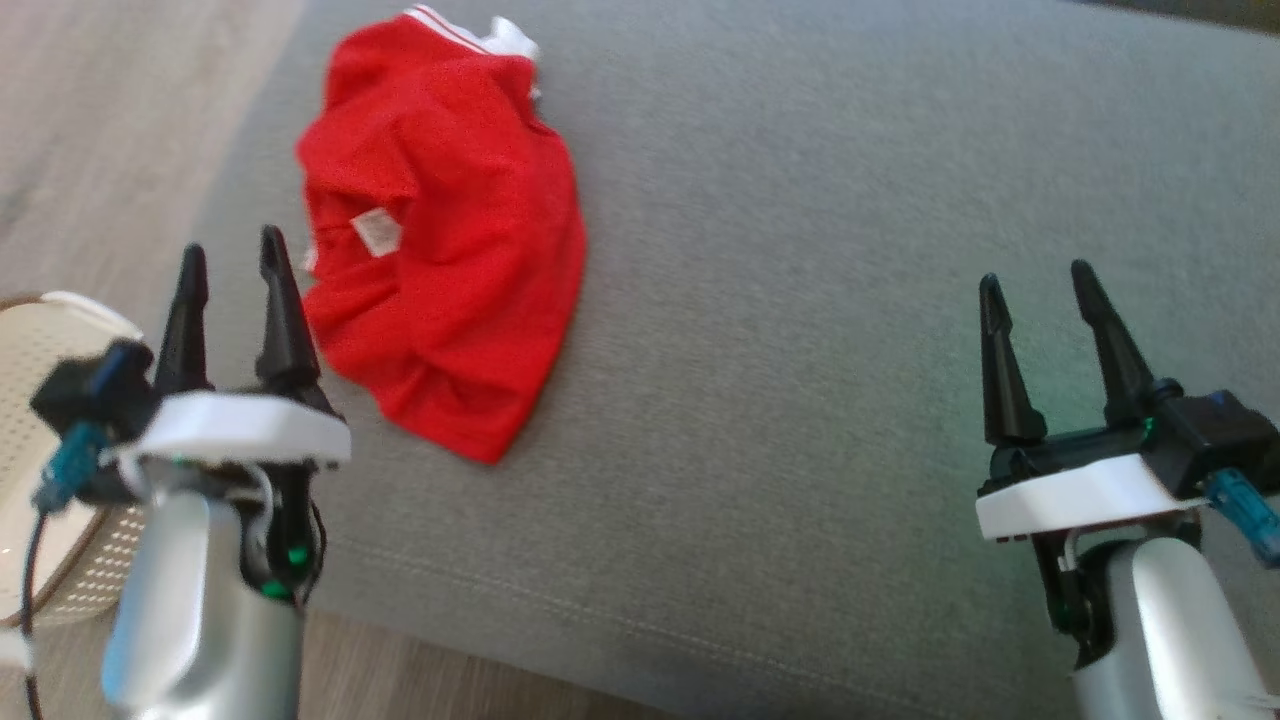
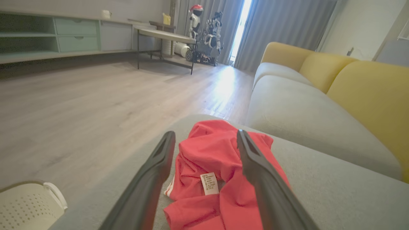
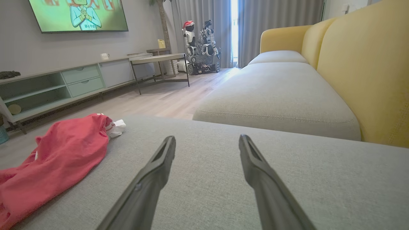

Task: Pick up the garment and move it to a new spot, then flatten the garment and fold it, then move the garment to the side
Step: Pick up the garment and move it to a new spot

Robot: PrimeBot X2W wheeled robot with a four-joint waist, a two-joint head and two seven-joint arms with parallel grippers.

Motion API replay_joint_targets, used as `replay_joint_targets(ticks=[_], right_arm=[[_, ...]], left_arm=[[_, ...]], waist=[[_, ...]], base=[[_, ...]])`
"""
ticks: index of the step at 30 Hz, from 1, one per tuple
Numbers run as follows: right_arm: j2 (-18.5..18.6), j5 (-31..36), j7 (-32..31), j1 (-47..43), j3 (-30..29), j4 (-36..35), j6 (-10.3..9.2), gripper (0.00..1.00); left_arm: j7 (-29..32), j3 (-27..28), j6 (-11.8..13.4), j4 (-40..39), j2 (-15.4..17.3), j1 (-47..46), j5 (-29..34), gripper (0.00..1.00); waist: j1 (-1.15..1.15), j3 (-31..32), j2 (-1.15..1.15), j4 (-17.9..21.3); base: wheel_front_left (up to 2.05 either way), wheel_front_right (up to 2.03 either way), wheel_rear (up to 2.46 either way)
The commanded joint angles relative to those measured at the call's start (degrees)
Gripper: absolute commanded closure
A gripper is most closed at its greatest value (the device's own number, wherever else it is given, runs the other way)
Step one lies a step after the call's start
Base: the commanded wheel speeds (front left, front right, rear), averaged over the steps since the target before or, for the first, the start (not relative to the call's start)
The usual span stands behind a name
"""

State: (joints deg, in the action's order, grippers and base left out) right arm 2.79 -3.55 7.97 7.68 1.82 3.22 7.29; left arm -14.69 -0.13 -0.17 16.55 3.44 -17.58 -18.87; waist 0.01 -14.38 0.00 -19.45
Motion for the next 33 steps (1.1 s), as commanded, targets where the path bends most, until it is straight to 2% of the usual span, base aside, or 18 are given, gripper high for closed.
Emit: replay_joint_targets(ticks=[1, 7, 17, 24, 25, 26, 33], right_arm=[[0.1, 0.4, -0.3, 1.6, 1.3, -2.5, 0.20, 0.00], [0.3, 1.8, -2.0, 2.3, 1.3, -5.6, 0.20, 0.00], [0.3, 2.8, -3.5, 2.2, 2.2, -9.2, 0.20, 0.00], [0.2, 3.1, -3.6, 2.3, 1.9, -9.9, 0.20, 0.00], [0.2, 3.1, -3.6, 2.3, 1.9, -9.9, 0.20, 0.00], [0.2, 3.2, -3.5, 2.3, 1.9, -9.8, 0.20, 0.00], [0.1, 2.4, -2.3, 2.5, 2.4, -7.8, 0.20, 0.00]], left_arm=[[0.0, 2.1, -0.4, -0.7, 1.9, -3.1, -0.4, 0.00], [4.7, 1.2, -2.8, 11.2, 4.9, -11.9, -1.2, 0.00], [5.9, 2.1, -1.5, 29.5, 8.1, -23.6, -1.5, 0.00], [4.2, 1.8, -2.3, 38.5, 9.3, -28.9, -1.7, 0.00], [4.0, 1.7, -2.6, 39.5, 9.3, -29.4, -1.8, 0.72], [3.6, 1.7, -2.9, 40.3, 9.4, -29.9, -1.9, 1.00], [0.6, 2.7, -3.6, 42.4, 10.1, -31.1, -2.9, 1.00]], waist=[[-0.01, -2.2, 0.00, 2.2], [-0.01, -5.9, 0.00, 5.0], [-0.01, -10.4, 0.00, 7.8], [-0.01, -11.6, 0.00, 8.6], [-0.01, -11.7, 0.00, 8.7], [-0.01, -11.7, 0.00, 8.7], [-0.01, -9.8, 0.00, 9.2]], base=[[0.00, 0.00, 0.00], [0.00, 0.00, 0.00], [0.00, 0.00, 0.00], [0.00, 0.00, 0.00], [0.00, 0.00, 0.00], [0.00, 0.00, 0.00], [0.00, 0.00, 0.00]])
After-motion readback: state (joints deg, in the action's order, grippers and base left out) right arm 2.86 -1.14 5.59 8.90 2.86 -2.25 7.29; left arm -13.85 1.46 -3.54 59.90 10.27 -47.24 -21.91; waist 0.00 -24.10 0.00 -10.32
